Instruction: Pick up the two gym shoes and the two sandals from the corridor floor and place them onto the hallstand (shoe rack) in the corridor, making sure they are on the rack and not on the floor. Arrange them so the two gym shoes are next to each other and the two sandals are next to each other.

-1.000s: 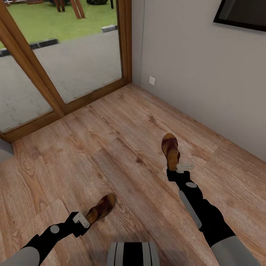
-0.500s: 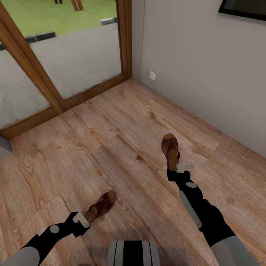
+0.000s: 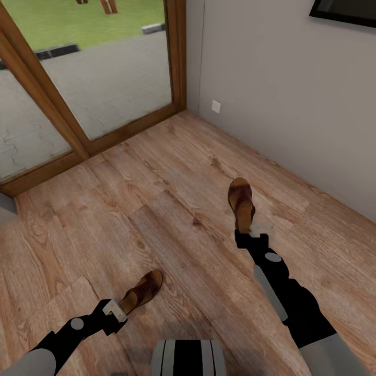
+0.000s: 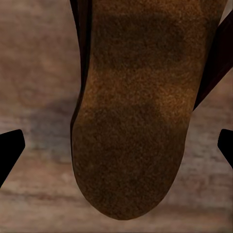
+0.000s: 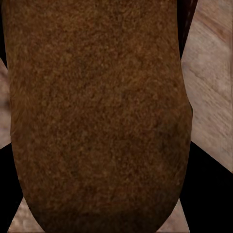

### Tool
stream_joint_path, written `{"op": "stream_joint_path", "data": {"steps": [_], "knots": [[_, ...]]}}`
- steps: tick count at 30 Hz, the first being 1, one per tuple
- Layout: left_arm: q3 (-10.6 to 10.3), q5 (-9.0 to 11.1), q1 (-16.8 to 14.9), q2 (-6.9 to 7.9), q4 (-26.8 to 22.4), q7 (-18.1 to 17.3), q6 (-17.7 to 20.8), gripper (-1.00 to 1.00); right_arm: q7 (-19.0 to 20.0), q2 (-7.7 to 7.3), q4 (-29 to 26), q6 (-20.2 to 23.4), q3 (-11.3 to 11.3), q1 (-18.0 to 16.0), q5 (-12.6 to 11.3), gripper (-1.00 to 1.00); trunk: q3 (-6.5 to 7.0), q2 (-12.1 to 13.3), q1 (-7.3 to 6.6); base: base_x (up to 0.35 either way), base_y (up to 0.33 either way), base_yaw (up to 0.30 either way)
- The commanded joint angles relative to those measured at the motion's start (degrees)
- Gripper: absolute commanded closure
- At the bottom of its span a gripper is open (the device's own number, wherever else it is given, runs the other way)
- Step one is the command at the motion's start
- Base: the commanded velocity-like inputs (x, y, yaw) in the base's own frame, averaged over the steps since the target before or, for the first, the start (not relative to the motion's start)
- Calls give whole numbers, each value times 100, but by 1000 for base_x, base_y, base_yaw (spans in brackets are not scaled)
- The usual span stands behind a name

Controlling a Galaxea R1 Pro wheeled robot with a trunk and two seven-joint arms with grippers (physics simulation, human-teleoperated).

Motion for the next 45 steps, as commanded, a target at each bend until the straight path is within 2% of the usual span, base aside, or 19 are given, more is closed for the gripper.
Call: {"op": "stream_joint_path", "data": {"steps": [1,4,8,11,15,29,33,43,44,45], "knots": [[22,-49,-1,0,-3,-15,-28,-100,-61,-8,-172,17,17,-3,-80,100,-4,-1,0,0,0,0],[24,-54,-2,0,-5,-15,-27,-100,-63,-8,-809,72,22,-3,-76,100,-4,-1,0,0,0,0],[25,-52,0,0,-2,-15,-23,-100,-54,-4,-959,100,36,-3,-78,100,-4,-1,0,0,0,0],[25,-53,-2,0,-5,-15,-24,-100,-50,-1,-979,105,40,-3,-80,100,-11,-1,0,0,0,0],[25,-55,-1,0,-6,-15,-23,-100,-49,0,-986,107,41,-3,-81,100,-123,-6,10,0,0,0],[25,-56,-4,0,-9,-15,-22,-100,-48,0,-989,105,42,-3,-81,100,-130,-6,10,0,0,0],[27,-56,-1,0,-9,-15,-22,-100,-48,0,-989,104,42,-1,-81,100,-235,-12,20,0,0,0],[46,-48,-3,0,-32,11,-22,-100,-48,0,-989,100,42,0,-81,100,-253,-12,20,0,0,0],[48,-48,-3,0,-34,14,-22,100,-48,0,-989,99,42,-1,-81,100,-253,-12,20,0,0,0],[49,-48,-5,2,-39,16,-21,100,-48,0,-989,101,42,-2,-79,100,-253,-12,20,0,0,0]]}}
